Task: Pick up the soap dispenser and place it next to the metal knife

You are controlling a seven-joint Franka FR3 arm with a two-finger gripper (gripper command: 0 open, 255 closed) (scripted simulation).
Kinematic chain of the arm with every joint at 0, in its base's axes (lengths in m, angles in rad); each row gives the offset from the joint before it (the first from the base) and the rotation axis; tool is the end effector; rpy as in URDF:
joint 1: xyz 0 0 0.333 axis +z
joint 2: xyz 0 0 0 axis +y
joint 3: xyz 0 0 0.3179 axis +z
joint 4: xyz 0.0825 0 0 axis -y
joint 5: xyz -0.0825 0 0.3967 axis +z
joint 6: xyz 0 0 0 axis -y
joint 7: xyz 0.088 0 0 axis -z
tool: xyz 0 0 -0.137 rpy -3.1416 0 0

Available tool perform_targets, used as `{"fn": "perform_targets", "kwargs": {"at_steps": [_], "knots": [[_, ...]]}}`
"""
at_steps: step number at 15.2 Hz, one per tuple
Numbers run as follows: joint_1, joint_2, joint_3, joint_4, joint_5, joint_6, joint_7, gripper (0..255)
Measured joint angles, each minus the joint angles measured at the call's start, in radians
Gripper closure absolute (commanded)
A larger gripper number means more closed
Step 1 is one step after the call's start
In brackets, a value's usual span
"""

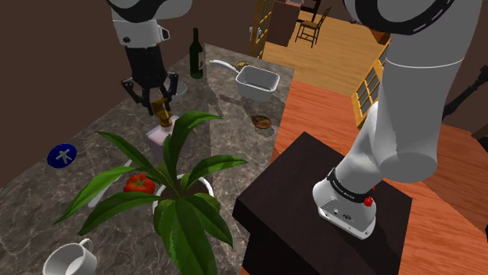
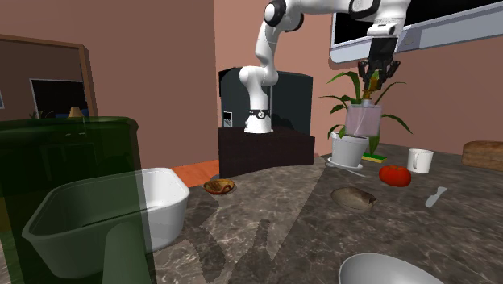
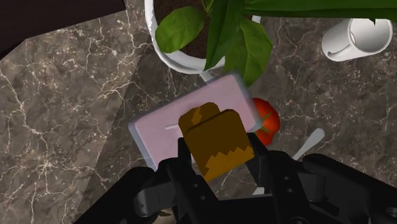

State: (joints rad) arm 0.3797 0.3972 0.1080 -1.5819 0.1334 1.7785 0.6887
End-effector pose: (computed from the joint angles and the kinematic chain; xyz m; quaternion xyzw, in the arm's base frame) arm 0.5748 0.3147 0.3636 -0.9840 0.1216 0.1293 0.0155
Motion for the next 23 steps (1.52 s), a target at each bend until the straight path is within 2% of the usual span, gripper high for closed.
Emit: {"fn": "perform_targets", "kwargs": {"at_steps": [23], "knots": [[0.005, 0.127, -0.004, -0.127, 0.0, 0.252, -0.034, 255]]}}
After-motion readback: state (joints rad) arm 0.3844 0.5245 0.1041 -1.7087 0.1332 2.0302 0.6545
